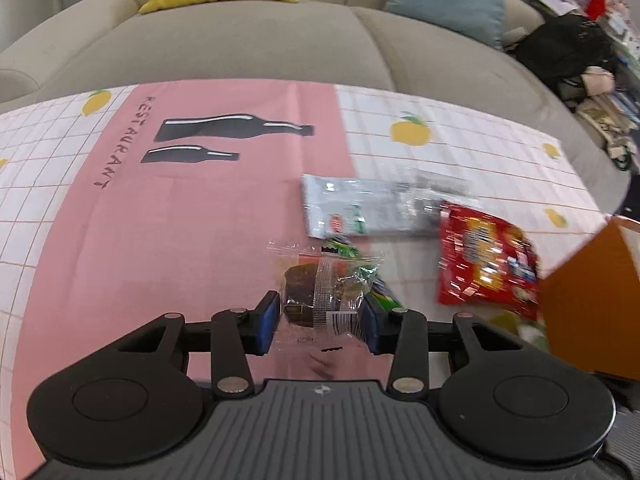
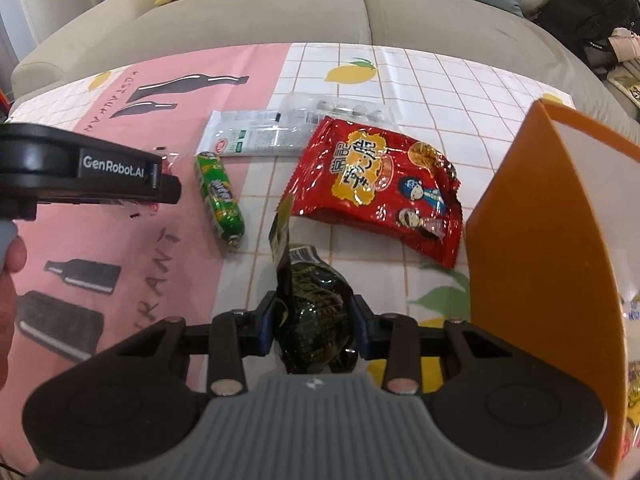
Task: Organize snacks
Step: 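Grasp the clear-wrapped brown cake with the left gripper while the right grasps the black seaweed pack, then lift and carry the cake and seaweed pack over the orange box with both grippers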
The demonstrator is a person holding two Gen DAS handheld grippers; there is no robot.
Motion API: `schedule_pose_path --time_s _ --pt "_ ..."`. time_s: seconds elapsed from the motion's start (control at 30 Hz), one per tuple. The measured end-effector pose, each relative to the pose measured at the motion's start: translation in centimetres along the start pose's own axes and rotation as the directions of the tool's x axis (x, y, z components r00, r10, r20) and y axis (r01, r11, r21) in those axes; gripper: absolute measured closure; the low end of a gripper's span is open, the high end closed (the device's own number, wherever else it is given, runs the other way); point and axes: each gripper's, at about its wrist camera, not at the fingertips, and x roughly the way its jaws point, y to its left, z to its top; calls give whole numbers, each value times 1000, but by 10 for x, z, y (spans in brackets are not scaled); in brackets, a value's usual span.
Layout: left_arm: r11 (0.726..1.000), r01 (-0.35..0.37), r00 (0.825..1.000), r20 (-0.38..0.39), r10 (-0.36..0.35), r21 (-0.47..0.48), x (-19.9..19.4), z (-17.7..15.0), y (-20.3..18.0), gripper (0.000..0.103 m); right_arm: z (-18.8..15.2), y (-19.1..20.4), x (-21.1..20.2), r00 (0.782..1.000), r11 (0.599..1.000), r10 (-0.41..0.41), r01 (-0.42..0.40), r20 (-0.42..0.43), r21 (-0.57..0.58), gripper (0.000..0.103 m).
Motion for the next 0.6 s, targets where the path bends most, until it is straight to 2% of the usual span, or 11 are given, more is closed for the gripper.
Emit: schedule_pose_path --time_s 0.33,0.6 --pt "996 82 997 10 -82 -26 -60 -20 -27 56 -11 -14 -52 998 998 44 -46 55 38 67" --pt "992 128 991 41 -128 -16 -101 -24 -50 56 -13 -33 -114 983 989 108 -122 146 87 67"
